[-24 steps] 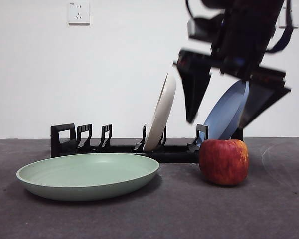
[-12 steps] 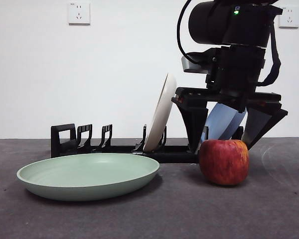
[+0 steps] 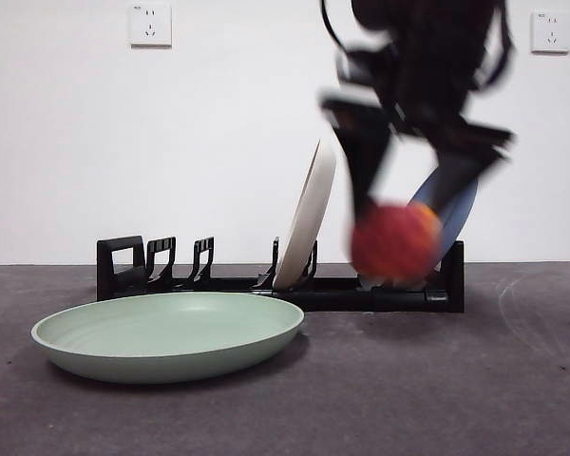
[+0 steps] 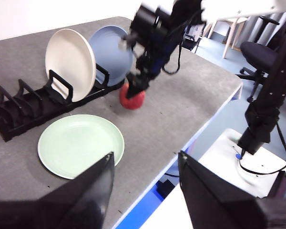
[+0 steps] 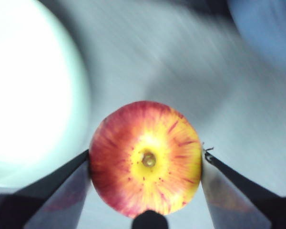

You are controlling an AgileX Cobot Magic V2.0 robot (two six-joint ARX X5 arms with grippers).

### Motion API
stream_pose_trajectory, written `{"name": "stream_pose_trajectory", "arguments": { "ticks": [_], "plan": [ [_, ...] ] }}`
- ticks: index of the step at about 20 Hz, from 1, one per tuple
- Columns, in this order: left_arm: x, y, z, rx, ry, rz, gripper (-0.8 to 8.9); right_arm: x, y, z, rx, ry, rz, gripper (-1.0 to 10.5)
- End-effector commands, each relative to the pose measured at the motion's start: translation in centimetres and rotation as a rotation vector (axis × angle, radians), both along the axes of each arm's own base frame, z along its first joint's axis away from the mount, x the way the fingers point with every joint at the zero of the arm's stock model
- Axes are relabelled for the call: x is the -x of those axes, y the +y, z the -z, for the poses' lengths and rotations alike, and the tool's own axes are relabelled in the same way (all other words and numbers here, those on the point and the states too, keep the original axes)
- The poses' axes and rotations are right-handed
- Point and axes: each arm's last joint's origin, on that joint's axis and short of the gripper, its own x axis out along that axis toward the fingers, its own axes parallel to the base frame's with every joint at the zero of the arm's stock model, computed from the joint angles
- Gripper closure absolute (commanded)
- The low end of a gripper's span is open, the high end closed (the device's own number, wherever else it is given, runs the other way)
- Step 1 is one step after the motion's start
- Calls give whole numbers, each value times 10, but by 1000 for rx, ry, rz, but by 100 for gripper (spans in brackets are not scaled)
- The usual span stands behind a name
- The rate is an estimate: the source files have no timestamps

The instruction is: Take the green plate from the plate rack,put the plate on the table,take the apple from the table,put the apple in the plate

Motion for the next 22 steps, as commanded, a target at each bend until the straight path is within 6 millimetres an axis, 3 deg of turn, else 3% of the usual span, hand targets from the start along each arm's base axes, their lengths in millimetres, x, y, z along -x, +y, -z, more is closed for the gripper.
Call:
{"name": "stream_pose_trajectory", "arguments": {
  "ticks": [1,3,5,8,10,14,18,22],
  "plan": [
    [0,1,0,4,0,-6,593,-3,16,-36,-165,-47,-75,923],
    [-1,2,0,7,5,1,593,2,35,-64,-247,-142,-137,964],
    [-1,2,0,13,11,-12,593,11,54,-79,-299,-207,-196,963],
    [-2,2,0,12,11,-20,593,24,82,-78,-309,-264,-242,963],
    [-3,0,0,6,15,-19,593,27,99,-66,-283,-265,-258,963],
    [-5,-3,-1,-4,23,-19,593,18,126,-19,-183,-193,-266,963],
    [-6,-5,-1,-9,26,-19,593,8,136,22,-92,-109,-257,962],
    [-6,-5,-1,-7,29,-21,593,4,139,43,-28,-72,-247,958]
  ]
}}
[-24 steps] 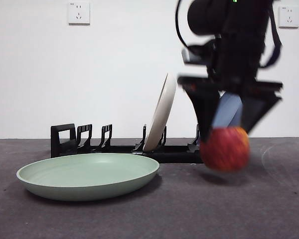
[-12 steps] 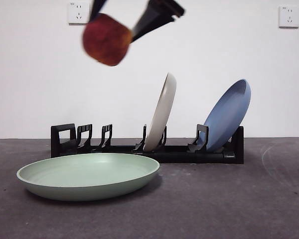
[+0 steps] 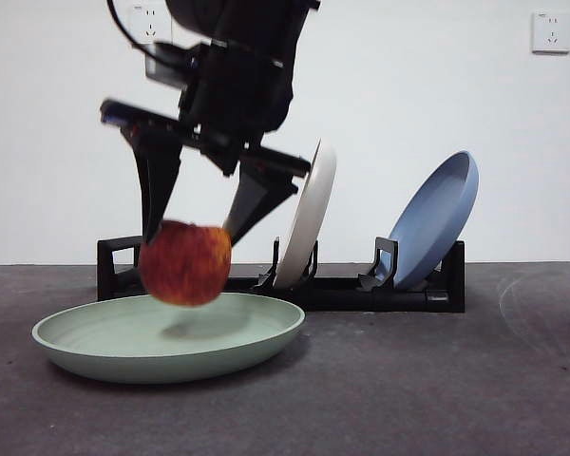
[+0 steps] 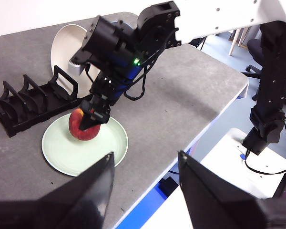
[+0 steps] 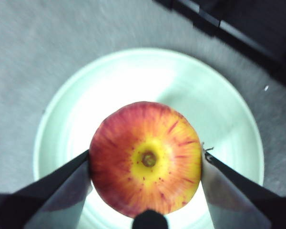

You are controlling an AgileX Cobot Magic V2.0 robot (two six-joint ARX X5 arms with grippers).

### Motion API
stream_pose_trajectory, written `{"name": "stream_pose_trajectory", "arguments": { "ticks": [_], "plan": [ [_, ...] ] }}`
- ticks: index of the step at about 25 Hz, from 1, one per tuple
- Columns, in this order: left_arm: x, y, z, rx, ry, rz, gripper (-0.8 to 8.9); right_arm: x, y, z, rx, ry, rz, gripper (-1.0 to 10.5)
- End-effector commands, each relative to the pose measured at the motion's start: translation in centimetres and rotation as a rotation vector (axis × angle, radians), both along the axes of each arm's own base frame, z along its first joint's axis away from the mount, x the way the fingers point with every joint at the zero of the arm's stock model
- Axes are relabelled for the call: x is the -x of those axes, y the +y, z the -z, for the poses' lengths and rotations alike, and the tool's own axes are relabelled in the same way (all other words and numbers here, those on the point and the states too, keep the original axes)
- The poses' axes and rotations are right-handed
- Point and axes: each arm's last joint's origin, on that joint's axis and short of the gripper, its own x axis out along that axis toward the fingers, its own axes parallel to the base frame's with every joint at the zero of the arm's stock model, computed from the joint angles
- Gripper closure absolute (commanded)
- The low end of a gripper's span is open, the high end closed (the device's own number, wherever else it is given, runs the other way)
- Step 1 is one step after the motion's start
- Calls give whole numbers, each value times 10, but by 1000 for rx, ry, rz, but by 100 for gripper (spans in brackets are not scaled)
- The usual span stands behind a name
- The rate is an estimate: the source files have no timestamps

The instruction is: Take the green plate from the plate rack,put the plate on the table,take the apple from the table,put the apple in the plate

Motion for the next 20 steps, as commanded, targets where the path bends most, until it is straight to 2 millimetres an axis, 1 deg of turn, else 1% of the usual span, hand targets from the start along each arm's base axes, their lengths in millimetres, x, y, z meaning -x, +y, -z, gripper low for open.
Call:
{"name": "stream_pose_trajectory", "arguments": {
  "ticks": [1,3,15,20],
  "plan": [
    [0,0,0,5,6,-4,593,-1,4,11,17,15,6,958],
    [0,0,0,5,7,-5,593,-1,4,15,26,22,6,942],
    [0,0,0,11,15,-9,593,-3,7,25,37,39,-7,942],
    [0,0,0,14,17,-10,593,-4,9,35,58,56,-13,940]
  ]
}}
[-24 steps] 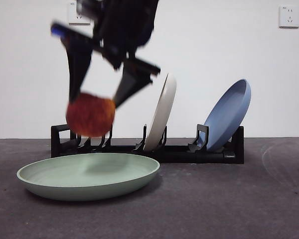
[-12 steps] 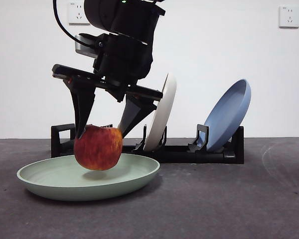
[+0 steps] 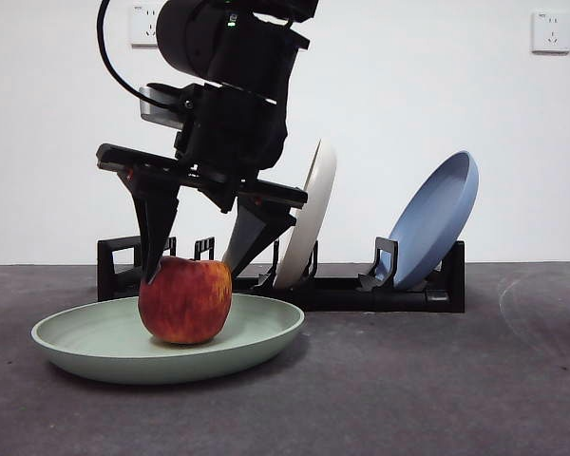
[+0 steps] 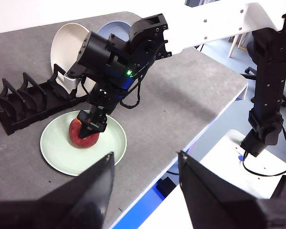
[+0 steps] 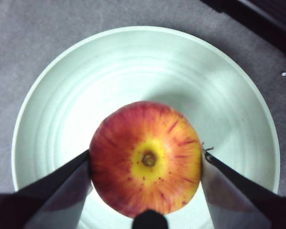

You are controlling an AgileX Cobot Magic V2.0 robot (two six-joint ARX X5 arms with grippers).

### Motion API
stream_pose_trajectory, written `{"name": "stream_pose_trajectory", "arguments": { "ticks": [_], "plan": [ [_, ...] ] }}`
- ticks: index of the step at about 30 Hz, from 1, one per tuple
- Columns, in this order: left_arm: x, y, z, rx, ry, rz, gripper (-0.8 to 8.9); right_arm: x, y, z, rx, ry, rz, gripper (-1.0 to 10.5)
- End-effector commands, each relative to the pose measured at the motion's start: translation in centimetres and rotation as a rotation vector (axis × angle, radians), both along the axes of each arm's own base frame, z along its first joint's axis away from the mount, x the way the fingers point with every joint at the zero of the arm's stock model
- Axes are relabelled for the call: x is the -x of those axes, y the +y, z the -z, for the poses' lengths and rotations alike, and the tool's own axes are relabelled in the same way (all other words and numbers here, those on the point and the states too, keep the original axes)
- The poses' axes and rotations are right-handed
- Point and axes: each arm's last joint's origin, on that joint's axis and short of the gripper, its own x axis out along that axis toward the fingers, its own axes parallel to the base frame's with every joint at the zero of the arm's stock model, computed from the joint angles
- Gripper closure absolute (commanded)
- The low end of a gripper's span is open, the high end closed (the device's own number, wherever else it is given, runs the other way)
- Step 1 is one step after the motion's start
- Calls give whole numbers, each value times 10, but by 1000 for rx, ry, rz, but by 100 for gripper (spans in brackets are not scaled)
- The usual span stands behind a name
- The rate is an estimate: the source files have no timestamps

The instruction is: Take the green plate from the plate rack,put the plate on the table,take the apple from the table,put the apple in the plate

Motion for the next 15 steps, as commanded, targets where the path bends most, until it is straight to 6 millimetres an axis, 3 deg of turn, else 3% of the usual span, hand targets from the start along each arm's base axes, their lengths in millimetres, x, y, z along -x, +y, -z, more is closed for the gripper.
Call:
{"name": "stream_pose_trajectory", "arguments": {
  "ticks": [1,2,5,6,15],
  "plan": [
    [0,0,0,3,5,-3,593,0,4,15,23,26,-11,935],
    [0,0,0,3,5,-3,593,0,4,15,23,30,-12,878],
    [0,0,0,5,7,-4,593,-1,4,15,18,31,-3,505],
    [0,0,0,5,7,-4,593,0,4,15,17,34,2,464],
    [0,0,0,5,7,-4,593,0,3,16,29,43,3,377]
  ]
}}
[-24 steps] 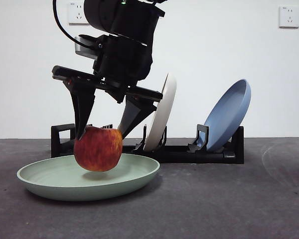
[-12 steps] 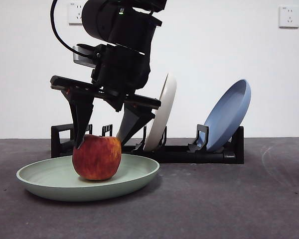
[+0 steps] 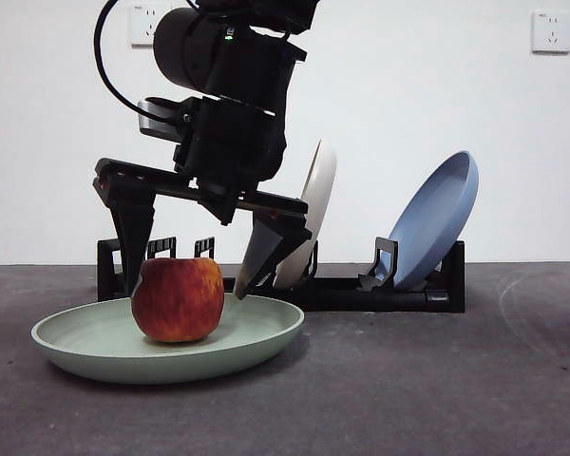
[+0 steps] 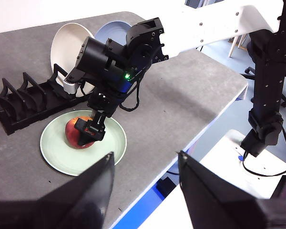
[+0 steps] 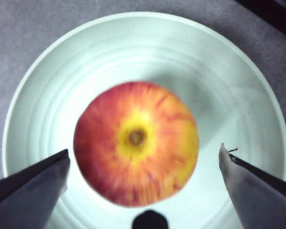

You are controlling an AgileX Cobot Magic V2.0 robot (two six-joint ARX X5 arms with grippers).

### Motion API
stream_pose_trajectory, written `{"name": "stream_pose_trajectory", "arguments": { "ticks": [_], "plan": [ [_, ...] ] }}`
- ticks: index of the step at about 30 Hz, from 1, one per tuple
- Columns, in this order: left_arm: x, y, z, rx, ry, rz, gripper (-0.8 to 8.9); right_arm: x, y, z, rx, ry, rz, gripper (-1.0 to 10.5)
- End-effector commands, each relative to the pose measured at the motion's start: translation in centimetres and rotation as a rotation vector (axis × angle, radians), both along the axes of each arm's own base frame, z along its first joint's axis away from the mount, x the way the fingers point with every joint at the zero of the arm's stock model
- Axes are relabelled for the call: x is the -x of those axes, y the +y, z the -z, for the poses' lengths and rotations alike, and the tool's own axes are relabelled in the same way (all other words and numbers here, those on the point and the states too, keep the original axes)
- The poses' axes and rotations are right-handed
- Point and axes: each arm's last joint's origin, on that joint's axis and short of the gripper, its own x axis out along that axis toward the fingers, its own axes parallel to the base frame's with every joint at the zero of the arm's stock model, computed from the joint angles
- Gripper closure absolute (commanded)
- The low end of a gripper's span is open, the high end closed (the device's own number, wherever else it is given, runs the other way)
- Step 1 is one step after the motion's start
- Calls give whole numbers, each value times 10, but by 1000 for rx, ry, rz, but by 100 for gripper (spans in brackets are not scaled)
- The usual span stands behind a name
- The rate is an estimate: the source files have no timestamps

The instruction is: Take the green plate from the plate rack,put the plate on the table,take the apple from the table,put the apple in the plate

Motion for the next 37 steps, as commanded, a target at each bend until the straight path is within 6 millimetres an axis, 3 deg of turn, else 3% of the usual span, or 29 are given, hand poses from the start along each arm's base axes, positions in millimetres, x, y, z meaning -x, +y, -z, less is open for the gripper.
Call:
{"name": "stream_pose_trajectory", "arguments": {
  "ticks": [1,6,12,17,25,31,37],
  "plan": [
    [0,0,0,5,7,-4,593,1,2,6,9,15,2,378],
    [0,0,0,5,7,-4,593,-1,2,-20,33,31,-4,379],
    [-3,-3,-1,-8,12,-12,593,3,-1,-83,57,46,-84,380],
    [-12,-12,-4,-51,4,-79,594,16,-15,-135,85,36,-153,382],
    [-29,-36,-14,-87,-44,-68,594,47,-48,-193,-66,-31,-208,383],
    [-42,-55,-18,-113,-49,-59,595,76,-84,-216,-63,-99,-191,383],
    [-56,-75,-21,-141,-48,-52,595,113,-131,-219,-35,-126,-152,383]
  ]
}}
